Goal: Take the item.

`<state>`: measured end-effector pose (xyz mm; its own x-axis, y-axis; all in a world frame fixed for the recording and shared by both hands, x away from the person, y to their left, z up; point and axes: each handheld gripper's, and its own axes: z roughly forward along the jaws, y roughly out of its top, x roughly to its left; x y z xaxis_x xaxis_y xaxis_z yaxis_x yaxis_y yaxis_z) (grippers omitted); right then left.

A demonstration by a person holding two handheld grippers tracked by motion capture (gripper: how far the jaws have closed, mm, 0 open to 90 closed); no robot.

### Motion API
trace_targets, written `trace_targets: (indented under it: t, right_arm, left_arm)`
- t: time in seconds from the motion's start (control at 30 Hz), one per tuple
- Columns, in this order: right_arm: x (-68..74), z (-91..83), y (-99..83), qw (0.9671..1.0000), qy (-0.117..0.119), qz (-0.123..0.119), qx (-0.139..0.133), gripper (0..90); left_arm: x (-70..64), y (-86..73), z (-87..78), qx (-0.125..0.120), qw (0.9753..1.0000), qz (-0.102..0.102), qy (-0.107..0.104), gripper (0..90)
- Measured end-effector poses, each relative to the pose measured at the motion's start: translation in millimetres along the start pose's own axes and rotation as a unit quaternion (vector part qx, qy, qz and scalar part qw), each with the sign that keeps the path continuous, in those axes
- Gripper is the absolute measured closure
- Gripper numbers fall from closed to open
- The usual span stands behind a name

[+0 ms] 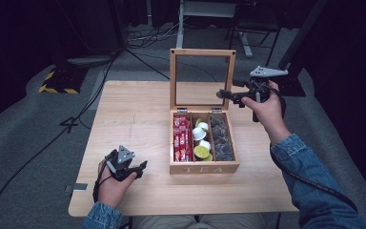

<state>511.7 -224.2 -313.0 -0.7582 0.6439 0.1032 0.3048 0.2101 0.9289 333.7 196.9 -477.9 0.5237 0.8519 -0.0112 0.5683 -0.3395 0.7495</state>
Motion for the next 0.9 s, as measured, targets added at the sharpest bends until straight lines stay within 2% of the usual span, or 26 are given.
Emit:
trace_targets:
  t: [0.13, 0.23, 0.4, 0.5, 0.57, 0.67, 0.77, 0.9]
  right_arm:
    - [10.3, 1.5, -5.6, 0.9999, 0.015, 0.003, 0.006, 20.2]
    - [17.6, 4.0, -9.5, 0.9994, 0.031, 0.003, 0.014, 26.1]
    - [29.3, 11.4, -17.0, 0.9978, 0.045, -0.016, 0.045, 36.6]
    - [36.7, 18.4, -22.8, 0.9966, 0.057, -0.013, 0.057, 41.2]
    - [42.5, 23.8, -27.4, 0.9958, 0.062, -0.014, 0.065, 42.3]
    - [51.3, 31.4, -33.7, 0.9941, 0.058, -0.033, 0.086, 43.3]
    - [60.1, 38.3, -39.4, 0.9927, 0.069, -0.033, 0.093, 44.3]
    - [70.7, 46.9, -46.4, 0.9912, 0.067, -0.053, 0.102, 43.9]
  left_arm:
    - [0.9, -2.6, 0.6, 0.005, 1.0000, -0.004, -0.001, 36.4]
    - [1.9, -5.1, -0.2, 0.010, 0.9999, -0.006, 0.000, 36.2]
    - [3.9, -10.6, -1.0, 0.017, 0.9998, -0.010, 0.005, 35.7]
    - [4.9, -12.8, -1.2, 0.022, 0.9997, -0.011, 0.007, 35.5]
    - [5.1, -13.8, -0.6, 0.025, 0.9996, -0.012, 0.006, 35.1]
    - [6.7, -15.4, 1.5, 0.031, 0.9994, -0.010, 0.008, 34.7]
    - [8.7, -16.4, 3.2, 0.035, 0.9993, -0.008, 0.011, 34.2]
    - [10.8, -17.0, 4.4, 0.037, 0.9992, -0.006, 0.012, 33.1]
